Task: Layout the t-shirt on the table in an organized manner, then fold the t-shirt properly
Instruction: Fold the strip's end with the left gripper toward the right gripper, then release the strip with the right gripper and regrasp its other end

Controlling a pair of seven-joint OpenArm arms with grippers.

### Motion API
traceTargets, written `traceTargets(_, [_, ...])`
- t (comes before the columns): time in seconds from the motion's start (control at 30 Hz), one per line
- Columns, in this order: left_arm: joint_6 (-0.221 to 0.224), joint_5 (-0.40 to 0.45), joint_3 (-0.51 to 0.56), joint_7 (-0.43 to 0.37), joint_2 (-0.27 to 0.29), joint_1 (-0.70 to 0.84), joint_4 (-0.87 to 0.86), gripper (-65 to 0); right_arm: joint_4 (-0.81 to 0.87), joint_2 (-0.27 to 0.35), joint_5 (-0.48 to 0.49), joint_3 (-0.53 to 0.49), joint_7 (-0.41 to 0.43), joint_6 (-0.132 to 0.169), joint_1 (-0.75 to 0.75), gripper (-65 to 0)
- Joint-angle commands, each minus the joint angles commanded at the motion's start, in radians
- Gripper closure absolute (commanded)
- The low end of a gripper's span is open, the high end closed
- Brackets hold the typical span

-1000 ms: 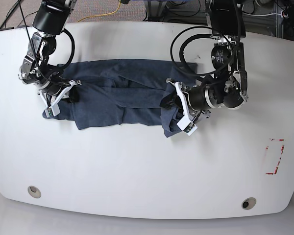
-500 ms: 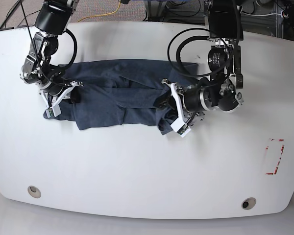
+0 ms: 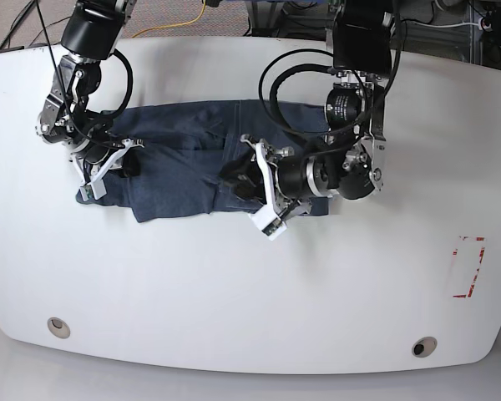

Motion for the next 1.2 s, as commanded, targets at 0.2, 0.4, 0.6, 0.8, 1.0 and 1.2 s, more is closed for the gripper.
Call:
traceTargets(0.2, [0.000,0.005,-0.048,-0.025,-0.098,0.003,0.000,-23.3,0.000,-0.002,0.000,0.000,0.000,0.000,0.000,-9.5])
traceTargets(0.4, [0.003,0.006,-0.046,-0.132,-0.201,0.051,-0.008,-23.2,0.011,-0.002,0.000,0.000,0.000,0.000,0.009,-9.7])
traceTargets(0.6, [0.005,0.006,-0.046,-0.213,-0.292,0.094,-0.072,-9.4,0.132,-0.008,-0.002,0.002,-0.021,0.000,0.008,-10.0])
traceTargets(0.8, [0.005,0.006,-0.046,-0.261,-0.333,0.094,-0.192,-6.1,0.308,-0.028,0.000,0.003,-0.137,0.000,0.038,-10.3])
traceTargets(1.0, [-0.002,0.006,-0.009,-0.290,-0.350,0.087,-0.290,-6.1,0.488,-0.046,0.000,0.011,-0.250,0.000,0.075,-27.6])
traceTargets(1.2, [-0.002,0.006,0.014,-0.290,-0.350,0.086,-0.301,-6.1,0.537,-0.048,0.000,0.133,-0.334,0.000,0.118,-65.0])
